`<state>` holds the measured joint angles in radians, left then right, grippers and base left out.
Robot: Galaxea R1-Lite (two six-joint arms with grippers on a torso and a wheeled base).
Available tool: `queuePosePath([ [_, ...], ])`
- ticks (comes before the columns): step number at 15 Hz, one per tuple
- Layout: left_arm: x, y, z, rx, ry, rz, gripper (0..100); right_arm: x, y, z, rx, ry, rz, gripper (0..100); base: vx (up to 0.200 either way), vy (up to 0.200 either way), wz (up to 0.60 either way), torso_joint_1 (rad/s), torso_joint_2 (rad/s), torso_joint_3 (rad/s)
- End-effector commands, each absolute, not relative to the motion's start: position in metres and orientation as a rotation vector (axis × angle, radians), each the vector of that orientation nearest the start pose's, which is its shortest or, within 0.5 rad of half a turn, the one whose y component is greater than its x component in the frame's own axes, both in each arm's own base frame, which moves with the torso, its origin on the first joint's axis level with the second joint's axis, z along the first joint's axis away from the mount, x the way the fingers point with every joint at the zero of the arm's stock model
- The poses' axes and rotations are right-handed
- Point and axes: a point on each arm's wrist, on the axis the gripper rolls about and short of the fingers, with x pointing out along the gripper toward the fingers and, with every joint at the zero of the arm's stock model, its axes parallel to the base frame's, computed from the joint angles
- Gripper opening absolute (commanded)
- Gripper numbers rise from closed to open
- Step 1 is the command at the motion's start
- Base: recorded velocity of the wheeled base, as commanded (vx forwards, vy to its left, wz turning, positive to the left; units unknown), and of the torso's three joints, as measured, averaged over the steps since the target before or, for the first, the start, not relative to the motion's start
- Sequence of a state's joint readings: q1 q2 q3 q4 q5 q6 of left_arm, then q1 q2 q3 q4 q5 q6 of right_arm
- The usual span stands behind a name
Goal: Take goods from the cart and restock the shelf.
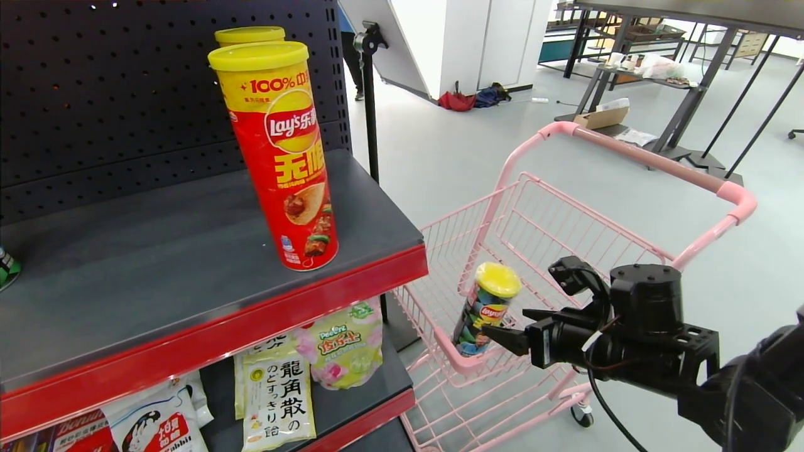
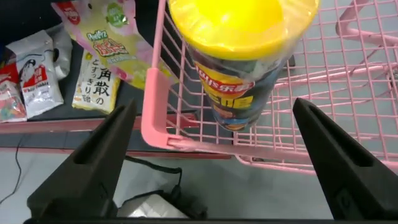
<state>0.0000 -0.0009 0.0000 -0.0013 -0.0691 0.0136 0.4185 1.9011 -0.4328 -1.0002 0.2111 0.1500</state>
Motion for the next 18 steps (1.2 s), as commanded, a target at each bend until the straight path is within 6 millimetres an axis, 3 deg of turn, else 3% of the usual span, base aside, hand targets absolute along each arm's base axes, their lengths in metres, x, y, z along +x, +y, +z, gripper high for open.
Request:
queuePosePath([
  [1,-0.023,-0.002,0.075,0.014,0.000,-0.069,100,0.269,0.124,0.057,0.091,0.533,0.579,100,0.000,0.000,0.00,0.000,0.00,0.000],
  [7,-0.023,-0.002,0.076,0.014,-0.002,-0.069,100,0.292,0.134,0.028,0.086,0.446,0.583,100,0.000,0.000,0.00,0.000,0.00,0.000],
  [11,-0.023,-0.002,0.076,0.023,-0.002,-0.071,100,0.312,0.134,0.028,0.097,0.399,0.565,100,0.000,0.000,0.00,0.000,0.00,0.000],
  [15,-0.023,-0.002,0.076,0.038,-0.004,-0.069,100,0.317,0.138,0.026,0.099,0.394,0.569,100,0.000,0.000,0.00,0.000,0.00,0.000],
  [16,-0.023,-0.002,0.076,0.038,-0.004,-0.069,100,0.318,0.139,0.024,0.099,0.396,0.569,0,0.000,0.000,0.00,0.000,0.00,0.000],
  [18,-0.023,-0.002,0.076,0.038,-0.004,-0.069,100,0.323,0.142,0.026,0.104,0.378,0.572,0,0.000,0.000,0.00,0.000,0.00,0.000],
])
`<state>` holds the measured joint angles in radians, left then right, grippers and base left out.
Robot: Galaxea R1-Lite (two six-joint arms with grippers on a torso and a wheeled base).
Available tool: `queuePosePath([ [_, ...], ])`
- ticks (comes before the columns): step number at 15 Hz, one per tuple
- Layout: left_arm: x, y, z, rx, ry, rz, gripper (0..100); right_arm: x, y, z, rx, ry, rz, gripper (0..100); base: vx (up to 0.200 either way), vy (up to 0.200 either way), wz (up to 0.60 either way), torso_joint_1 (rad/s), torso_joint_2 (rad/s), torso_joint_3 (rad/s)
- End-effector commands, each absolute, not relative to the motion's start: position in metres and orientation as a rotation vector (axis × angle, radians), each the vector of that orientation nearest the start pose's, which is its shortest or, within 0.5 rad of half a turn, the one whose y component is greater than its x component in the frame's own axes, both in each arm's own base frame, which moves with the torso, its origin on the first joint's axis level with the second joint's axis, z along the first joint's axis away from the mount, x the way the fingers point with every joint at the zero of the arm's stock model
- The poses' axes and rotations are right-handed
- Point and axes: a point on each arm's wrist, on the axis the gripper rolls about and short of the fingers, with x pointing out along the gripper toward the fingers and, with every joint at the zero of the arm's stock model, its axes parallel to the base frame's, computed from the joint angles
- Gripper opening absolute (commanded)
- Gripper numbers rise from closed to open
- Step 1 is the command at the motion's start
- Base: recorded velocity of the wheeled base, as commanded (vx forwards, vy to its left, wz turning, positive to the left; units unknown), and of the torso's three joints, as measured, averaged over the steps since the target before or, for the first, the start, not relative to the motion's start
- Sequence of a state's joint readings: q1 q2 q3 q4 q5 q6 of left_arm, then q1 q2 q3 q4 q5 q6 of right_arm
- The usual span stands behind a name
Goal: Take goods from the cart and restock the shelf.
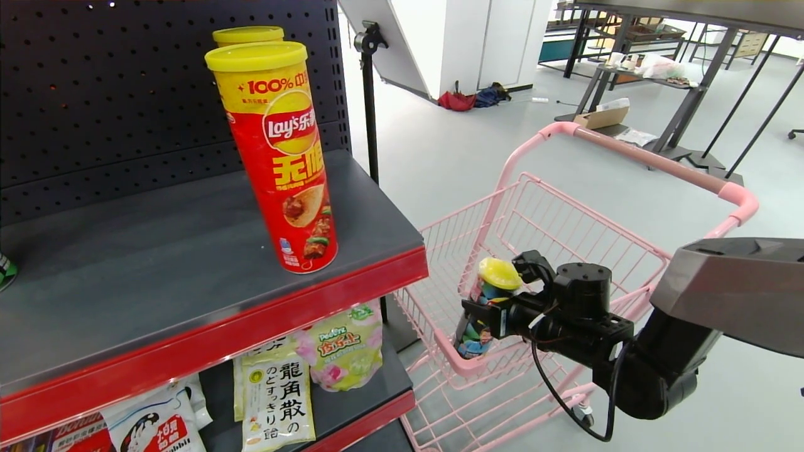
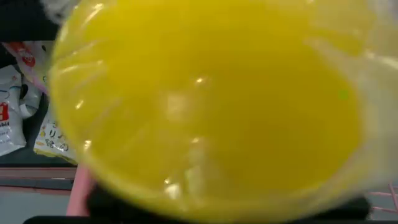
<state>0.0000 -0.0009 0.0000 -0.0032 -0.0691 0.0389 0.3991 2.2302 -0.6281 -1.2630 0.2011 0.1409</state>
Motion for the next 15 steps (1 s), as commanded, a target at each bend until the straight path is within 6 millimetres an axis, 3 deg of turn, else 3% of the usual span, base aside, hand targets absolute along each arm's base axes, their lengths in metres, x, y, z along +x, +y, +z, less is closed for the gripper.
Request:
queuePosePath([
  [1,-0.023,-0.002,0.076,0.038,-0.004,-0.069,100,0.323,0.142,0.026,0.102,0.376,0.574,0,0.000,0.000,0.00,0.000,0.00,0.000],
  [4,-0.023,-0.002,0.076,0.038,-0.004,-0.069,100,0.325,0.143,0.028,0.098,0.366,0.574,0,0.000,0.000,0.00,0.000,0.00,0.000],
  [8,-0.023,-0.002,0.076,0.034,-0.003,-0.069,100,0.325,0.148,0.072,0.098,0.265,0.547,0,0.000,0.000,0.00,0.000,0.00,0.000],
  [11,-0.023,-0.002,0.076,0.032,-0.003,-0.069,100,0.316,0.140,0.152,0.094,0.177,0.502,0,0.000,0.000,0.00,0.000,0.00,0.000],
  [13,-0.023,-0.002,0.076,0.034,-0.003,-0.067,100,0.287,0.126,0.217,0.091,0.109,0.470,0,0.000,0.000,0.00,0.000,0.00,0.000],
  [15,-0.023,-0.002,0.076,0.032,-0.003,-0.069,100,0.240,0.106,0.259,0.094,0.087,0.408,0,0.000,0.000,0.00,0.000,0.00,0.000],
])
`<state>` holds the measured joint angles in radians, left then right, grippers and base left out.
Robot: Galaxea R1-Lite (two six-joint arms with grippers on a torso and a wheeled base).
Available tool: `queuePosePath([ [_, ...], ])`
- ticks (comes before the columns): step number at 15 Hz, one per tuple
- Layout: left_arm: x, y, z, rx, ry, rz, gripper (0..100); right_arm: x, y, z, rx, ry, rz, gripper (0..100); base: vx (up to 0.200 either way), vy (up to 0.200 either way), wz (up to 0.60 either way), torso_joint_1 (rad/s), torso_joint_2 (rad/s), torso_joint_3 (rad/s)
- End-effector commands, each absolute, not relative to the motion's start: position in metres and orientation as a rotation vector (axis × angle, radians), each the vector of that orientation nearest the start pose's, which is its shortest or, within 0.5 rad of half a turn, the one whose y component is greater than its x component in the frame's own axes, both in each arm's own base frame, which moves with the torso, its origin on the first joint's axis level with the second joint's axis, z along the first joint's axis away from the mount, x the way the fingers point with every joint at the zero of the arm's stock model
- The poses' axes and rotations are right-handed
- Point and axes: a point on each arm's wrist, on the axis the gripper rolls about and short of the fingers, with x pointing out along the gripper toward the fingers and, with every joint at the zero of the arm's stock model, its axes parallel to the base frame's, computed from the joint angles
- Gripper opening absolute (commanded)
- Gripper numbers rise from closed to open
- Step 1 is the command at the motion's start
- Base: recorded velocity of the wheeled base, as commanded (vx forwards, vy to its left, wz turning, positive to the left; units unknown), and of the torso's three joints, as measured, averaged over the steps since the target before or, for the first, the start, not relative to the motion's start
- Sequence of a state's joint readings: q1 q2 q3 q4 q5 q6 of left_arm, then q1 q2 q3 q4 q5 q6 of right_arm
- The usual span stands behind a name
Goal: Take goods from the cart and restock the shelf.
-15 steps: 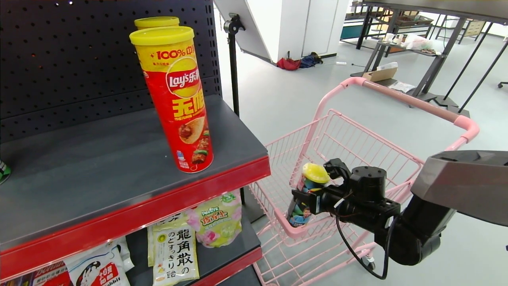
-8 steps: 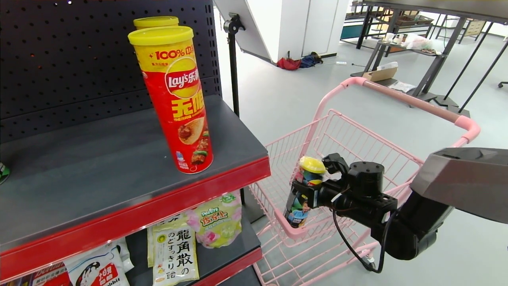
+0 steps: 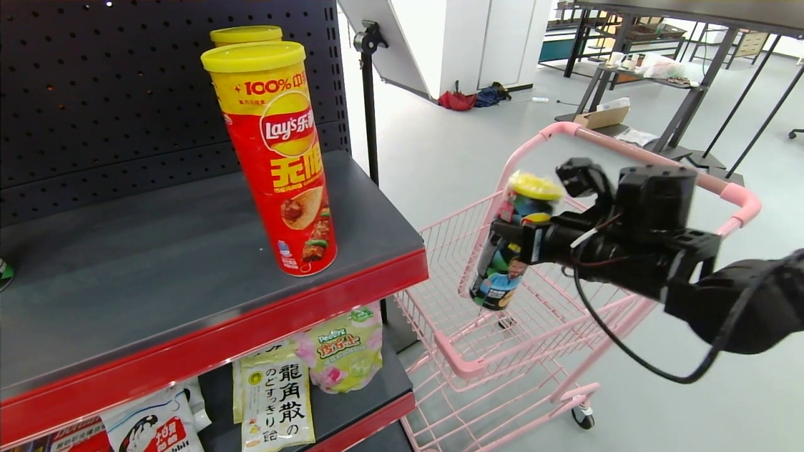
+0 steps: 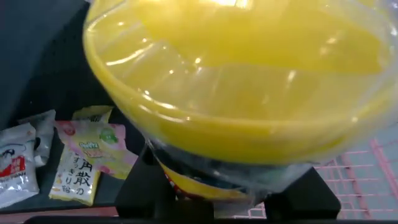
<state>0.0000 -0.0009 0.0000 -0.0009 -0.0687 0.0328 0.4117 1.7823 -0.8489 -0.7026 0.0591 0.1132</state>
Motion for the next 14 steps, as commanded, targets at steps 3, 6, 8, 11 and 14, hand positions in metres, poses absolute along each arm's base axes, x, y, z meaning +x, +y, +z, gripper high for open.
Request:
queuePosePath([
  [3,-0.023,-0.002,0.076,0.032,-0.003,-0.069,100,0.164,0.068,0.284,0.021,0.119,0.280,0,0.000,0.000,0.00,0.000,0.00,0.000],
  [6,-0.023,-0.002,0.076,0.032,-0.003,-0.067,100,0.076,0.023,0.275,-0.027,0.238,0.198,0,0.000,0.000,0.00,0.000,0.00,0.000],
  [8,-0.023,-0.002,0.076,0.032,-0.003,-0.071,100,0.033,0.004,0.253,-0.019,0.231,0.075,0,0.000,0.000,0.00,0.000,0.00,0.000],
  [11,-0.023,-0.002,0.076,0.032,-0.003,-0.069,100,0.017,-0.001,0.242,-0.060,0.235,0.011,0,0.000,0.000,0.00,0.000,0.00,0.000],
  [14,-0.023,-0.002,0.076,0.031,-0.003,-0.067,100,0.007,-0.002,0.233,-0.141,0.219,0.011,0,0.000,0.000,0.00,0.000,0.00,0.000],
])
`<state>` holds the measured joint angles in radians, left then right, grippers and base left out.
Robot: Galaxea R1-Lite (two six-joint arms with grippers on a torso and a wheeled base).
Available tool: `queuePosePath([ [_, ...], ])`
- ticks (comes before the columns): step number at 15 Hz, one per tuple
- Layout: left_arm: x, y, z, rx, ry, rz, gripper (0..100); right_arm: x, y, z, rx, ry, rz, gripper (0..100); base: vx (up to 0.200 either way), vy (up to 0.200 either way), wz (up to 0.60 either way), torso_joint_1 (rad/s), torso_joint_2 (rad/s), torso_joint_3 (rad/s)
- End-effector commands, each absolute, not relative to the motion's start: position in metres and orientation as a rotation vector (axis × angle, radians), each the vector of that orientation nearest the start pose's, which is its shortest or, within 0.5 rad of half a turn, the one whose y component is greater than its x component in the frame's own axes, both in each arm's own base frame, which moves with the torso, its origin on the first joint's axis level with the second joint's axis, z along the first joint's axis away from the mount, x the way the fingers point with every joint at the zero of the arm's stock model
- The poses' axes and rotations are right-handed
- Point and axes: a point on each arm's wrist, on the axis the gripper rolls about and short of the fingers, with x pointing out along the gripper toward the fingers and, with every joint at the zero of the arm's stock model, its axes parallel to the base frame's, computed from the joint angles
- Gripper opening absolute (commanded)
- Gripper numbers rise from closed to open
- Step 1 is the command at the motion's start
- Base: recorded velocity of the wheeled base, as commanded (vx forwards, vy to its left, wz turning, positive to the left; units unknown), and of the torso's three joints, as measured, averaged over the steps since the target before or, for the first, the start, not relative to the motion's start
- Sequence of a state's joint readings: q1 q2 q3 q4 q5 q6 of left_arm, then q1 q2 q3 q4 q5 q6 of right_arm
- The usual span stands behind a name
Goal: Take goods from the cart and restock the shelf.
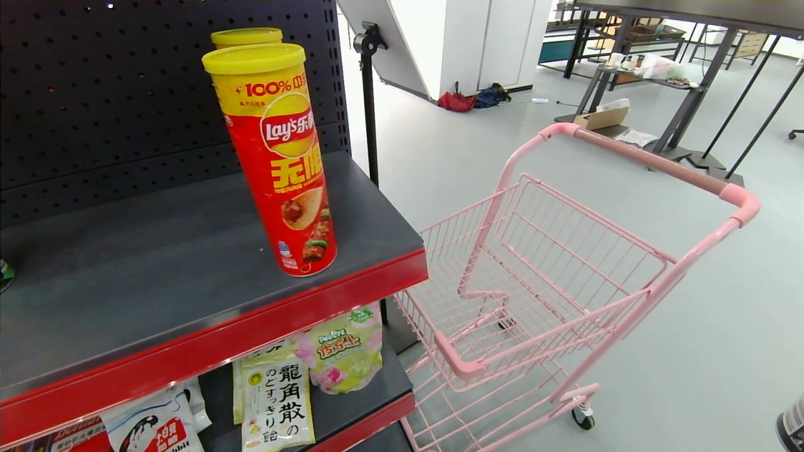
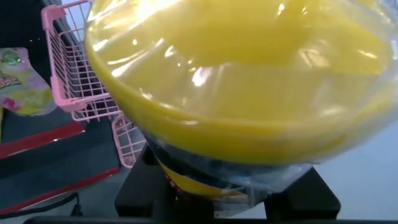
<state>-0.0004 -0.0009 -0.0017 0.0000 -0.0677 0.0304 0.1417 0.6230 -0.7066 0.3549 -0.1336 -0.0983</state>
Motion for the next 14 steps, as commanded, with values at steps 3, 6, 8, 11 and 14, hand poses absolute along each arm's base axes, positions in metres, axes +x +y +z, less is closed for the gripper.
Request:
queuePosePath([
  [3,-0.023,-0.002,0.075,0.029,-0.001,-0.067,100,-0.001,-0.003,0.211,-0.181,0.234,0.015,0,0.000,0.000,0.00,0.000,0.00,0.000],
  [6,-0.023,-0.002,0.076,0.029,-0.003,-0.069,100,-0.003,-0.004,0.211,-0.186,0.228,-0.029,0,0.000,0.000,0.00,0.020,-0.07,-0.046],
  [8,-0.023,-0.001,0.076,0.028,-0.002,-0.069,100,-0.003,-0.005,0.209,-0.203,0.236,-0.034,0,0.000,0.000,0.00,0.127,-0.40,-0.266],
  [11,-0.023,-0.002,0.075,0.029,-0.001,-0.071,100,0.001,-0.004,0.207,-0.207,0.260,-0.029,0,0.000,0.000,0.00,0.186,-0.54,-0.346],
  [14,-0.023,-0.002,0.075,0.029,-0.001,-0.069,100,0.007,-0.003,0.208,-0.209,0.281,-0.021,0,0.000,0.000,0.00,0.227,-0.59,-0.365],
])
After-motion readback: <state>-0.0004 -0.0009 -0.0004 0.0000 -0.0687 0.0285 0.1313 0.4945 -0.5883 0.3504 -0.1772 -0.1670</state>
